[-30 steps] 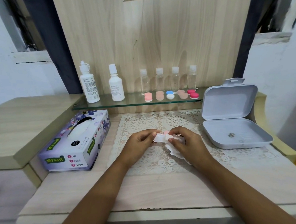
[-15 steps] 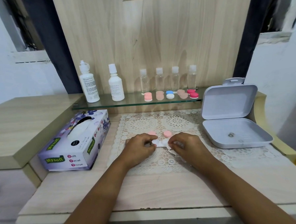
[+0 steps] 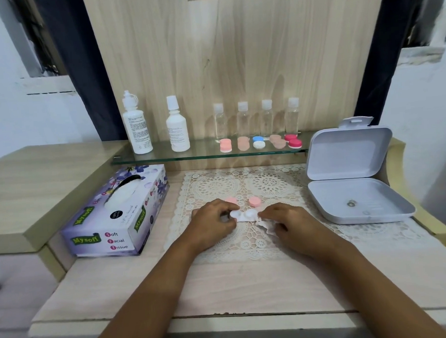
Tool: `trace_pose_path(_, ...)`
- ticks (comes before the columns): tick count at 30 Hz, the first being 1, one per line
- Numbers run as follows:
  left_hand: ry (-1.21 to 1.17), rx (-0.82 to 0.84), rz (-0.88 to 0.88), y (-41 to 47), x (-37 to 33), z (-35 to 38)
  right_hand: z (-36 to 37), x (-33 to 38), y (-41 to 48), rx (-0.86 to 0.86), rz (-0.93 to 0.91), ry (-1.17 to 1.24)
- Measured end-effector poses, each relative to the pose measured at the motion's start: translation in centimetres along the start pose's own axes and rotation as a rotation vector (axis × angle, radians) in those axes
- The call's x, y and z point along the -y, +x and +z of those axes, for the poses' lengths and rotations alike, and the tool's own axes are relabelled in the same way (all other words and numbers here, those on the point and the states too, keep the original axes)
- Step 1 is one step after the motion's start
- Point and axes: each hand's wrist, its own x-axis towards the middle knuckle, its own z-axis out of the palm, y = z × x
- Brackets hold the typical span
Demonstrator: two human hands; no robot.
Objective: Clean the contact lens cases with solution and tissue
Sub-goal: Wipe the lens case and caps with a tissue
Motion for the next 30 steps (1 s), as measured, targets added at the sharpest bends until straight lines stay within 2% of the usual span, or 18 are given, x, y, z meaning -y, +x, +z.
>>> trace_pose_path(5, 0.022, -0.003, 0.007, 0.0, -0.1, 0.0, -0.2, 0.4, -0.4, -0.118, 0.006, -0.049)
trace_pose_path(20, 0.096, 0.082, -0.041, -0.2, -0.7, -0.9, -1.3, 1.2, 0.7, -0.015, 0.158, -0.172)
trace_pose_path(24, 0.038, 0.12, -0.056, -0.9, -1.3, -1.5, -1.2, 1.8, 0.4, -0.063, 0.203, -0.167)
trace_pose_path(30, 0.153, 0.135, -0.028, -2.7, -1.7, -2.8, -1.2, 3.2, 0.1, -0.168, 0.23, -0.156)
